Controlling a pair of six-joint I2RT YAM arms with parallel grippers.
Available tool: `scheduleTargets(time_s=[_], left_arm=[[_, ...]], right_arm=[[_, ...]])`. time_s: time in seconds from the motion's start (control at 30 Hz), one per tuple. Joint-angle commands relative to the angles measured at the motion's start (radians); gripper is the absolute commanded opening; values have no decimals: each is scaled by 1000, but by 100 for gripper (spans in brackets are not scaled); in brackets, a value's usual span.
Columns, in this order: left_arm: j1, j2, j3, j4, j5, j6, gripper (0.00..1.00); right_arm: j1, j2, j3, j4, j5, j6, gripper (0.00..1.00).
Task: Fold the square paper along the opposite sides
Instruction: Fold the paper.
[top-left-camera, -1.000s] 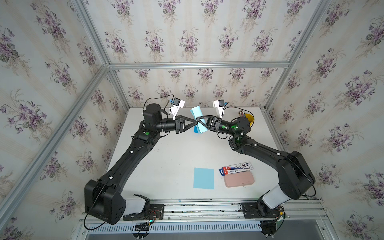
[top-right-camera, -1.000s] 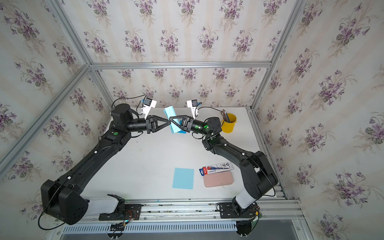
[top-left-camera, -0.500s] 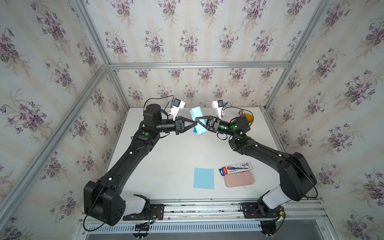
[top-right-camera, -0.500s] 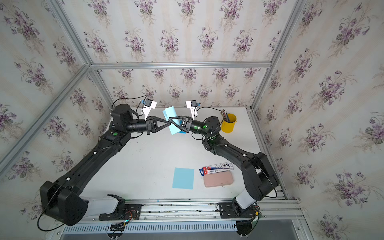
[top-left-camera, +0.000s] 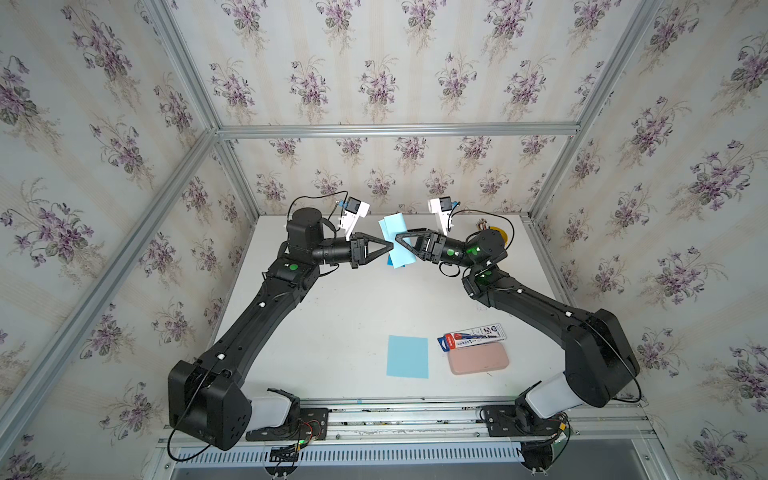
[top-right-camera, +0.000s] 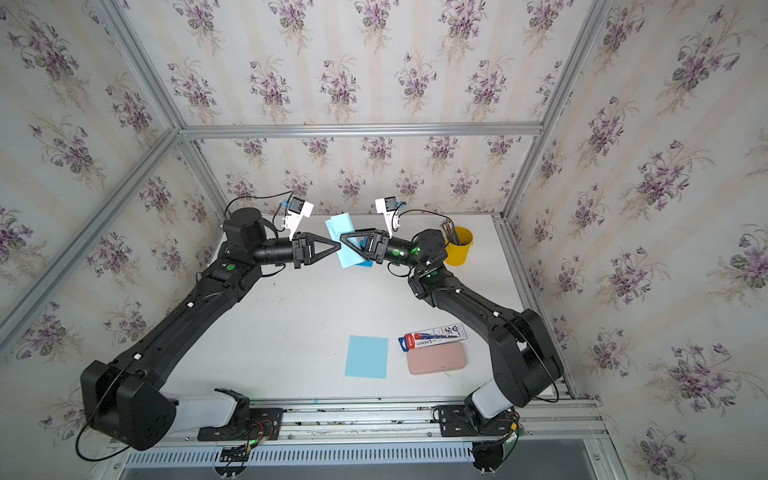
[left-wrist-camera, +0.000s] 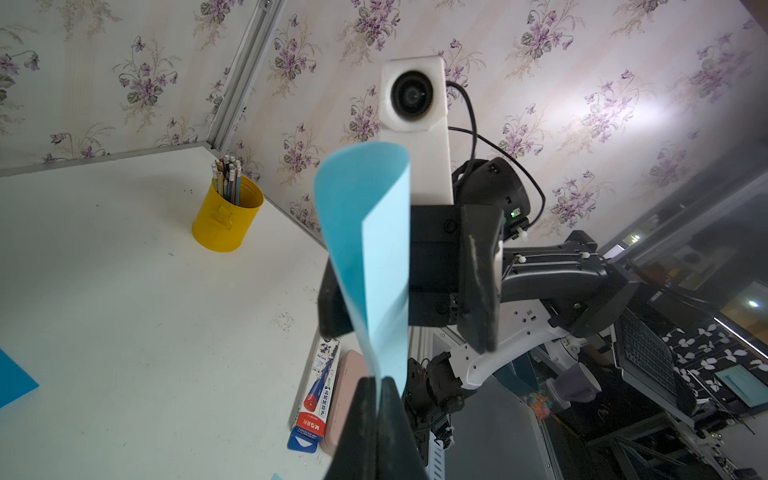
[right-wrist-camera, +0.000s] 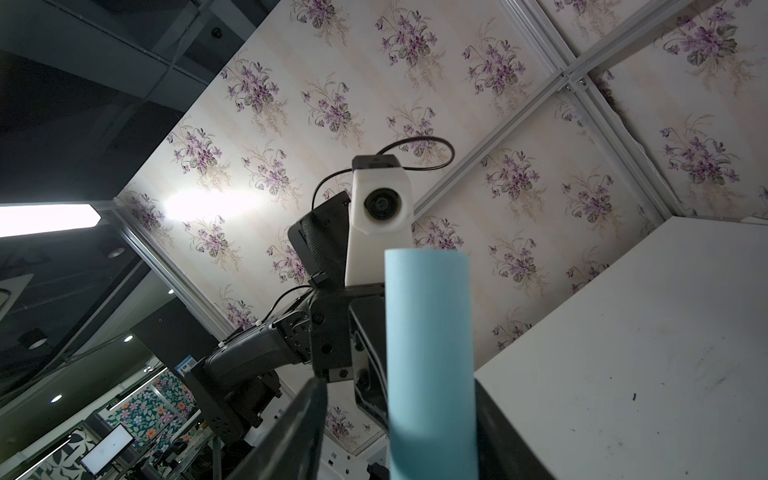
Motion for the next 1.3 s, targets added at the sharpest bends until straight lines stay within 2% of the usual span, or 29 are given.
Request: scheduleTargets(time_s=[0.0,0.17,0.23,0.3,0.57,0.73,0.87,1.0,1.13,1.27], left_arm=[[1,-9,-12,127,100,-11,0],[0,9,-27,317,194,-133,0],[0,29,-20,346,208,-159,0],[0,45,-11,370,216,-182,0],[-3,65,-5,412,225,-215,0],[-3,56,-5,345,214,-167,0],[-3,47,-4,286,192,-118,4],[-2,47,-4,276,183,-113,10],[-3,46,-2,268,178,-110,14],[-3,46,-3,255,169,-103,17]], right_arm=[[-38,22,14,143,-109,131,63],[-67,129,32,571,-182,497,64],[-67,182,55,724,-182,635,59],[-67,215,69,809,-177,715,55],[-67,197,52,796,-176,708,51],[-67,194,52,799,-175,712,39],[-67,191,53,799,-170,714,28],[-67,183,54,777,-167,697,23],[-67,145,36,668,-167,599,21],[-67,75,11,465,-161,416,21]])
